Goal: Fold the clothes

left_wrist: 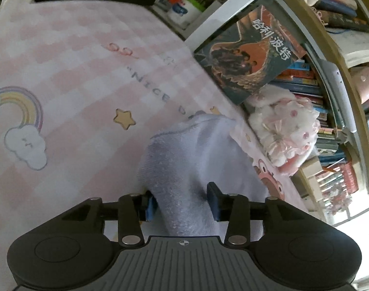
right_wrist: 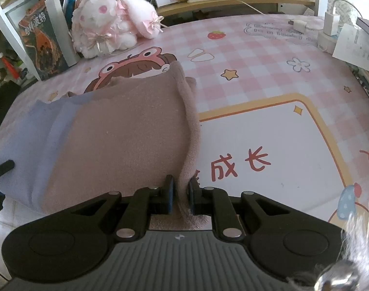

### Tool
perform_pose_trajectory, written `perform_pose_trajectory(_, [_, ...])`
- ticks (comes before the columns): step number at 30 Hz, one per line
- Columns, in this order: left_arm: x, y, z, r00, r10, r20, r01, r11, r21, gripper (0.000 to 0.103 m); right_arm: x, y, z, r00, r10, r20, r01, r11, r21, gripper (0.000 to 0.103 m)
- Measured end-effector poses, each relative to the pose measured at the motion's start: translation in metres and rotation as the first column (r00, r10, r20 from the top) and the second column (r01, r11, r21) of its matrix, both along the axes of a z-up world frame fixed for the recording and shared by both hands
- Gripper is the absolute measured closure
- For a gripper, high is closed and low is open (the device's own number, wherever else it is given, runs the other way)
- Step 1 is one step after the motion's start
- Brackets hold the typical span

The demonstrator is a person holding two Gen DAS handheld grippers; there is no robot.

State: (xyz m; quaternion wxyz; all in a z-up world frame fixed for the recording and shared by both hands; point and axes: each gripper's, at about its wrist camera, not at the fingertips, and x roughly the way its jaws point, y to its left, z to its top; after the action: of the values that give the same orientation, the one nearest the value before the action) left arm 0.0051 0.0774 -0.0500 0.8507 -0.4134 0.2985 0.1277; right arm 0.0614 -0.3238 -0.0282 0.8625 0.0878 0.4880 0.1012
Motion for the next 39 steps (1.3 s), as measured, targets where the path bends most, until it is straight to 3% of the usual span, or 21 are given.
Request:
perform_pose_trajectory(4, [0.009,0.000,-0.002,1.000,-0.006,-0.012,0.006,1.000,0.022,0.086,0.000,0.003,0.000,1.000,-0.004,-0.001,0.004,1.000,-0.003,0.090])
perform_pose_trajectory(6, [0.009,0.006,-0.001,1.000,-0.022,0.015,0.021,1.000,0.023,0.088,0.000,0.004,0.000,1.000,-0.006,-0.003,0.006,1.000,-0.004,0.090])
perform_pose_trajectory(9, [0.006,0.021,0.001,0.998,-0.015,0.054,0.013,1.000,0.028,0.089,0.000,0.007,-0.001,1.000,-0.010,-0.017,0.010,1.000,0.022,0.090])
perform_pose_trajectory(13, [0.005,0.047,-0.006,0.999,0.008,0.034,-0.009,1.000,0.030,0.089,0.000,0.027,-0.004,0.998,0.054,-0.023,-0.052,0.996,0.075,0.090])
perform_pose_trajectory(18, [0.001,0.058,-0.006,0.999,0.020,0.037,-0.021,0.999,0.031,0.089,0.001,0.053,-0.001,0.985,0.170,0.013,-0.170,0.985,0.022,0.090])
perform_pose_trajectory(23, [0.002,0.056,-0.007,0.999,0.038,0.029,-0.039,0.999,0.038,0.089,0.001,0.057,0.002,0.973,0.229,0.035,-0.227,0.973,-0.045,0.079])
perform_pose_trajectory(27, [0.001,0.052,-0.003,0.997,0.058,0.040,-0.060,0.997,0.046,0.089,-0.006,0.056,0.009,0.948,0.312,0.068,-0.304,0.947,-0.104,0.069])
perform_pose_trajectory(31, [0.000,0.042,0.009,0.994,0.077,0.073,-0.082,0.994,0.068,0.089,-0.014,0.052,0.011,0.913,0.398,0.089,-0.387,0.914,-0.121,0.070])
perform_pose_trajectory(39, [0.000,-0.013,0.063,0.985,0.046,0.169,-0.078,0.978,0.192,0.089,0.008,0.034,-0.002,0.902,0.426,0.065,-0.429,0.902,0.048,0.078])
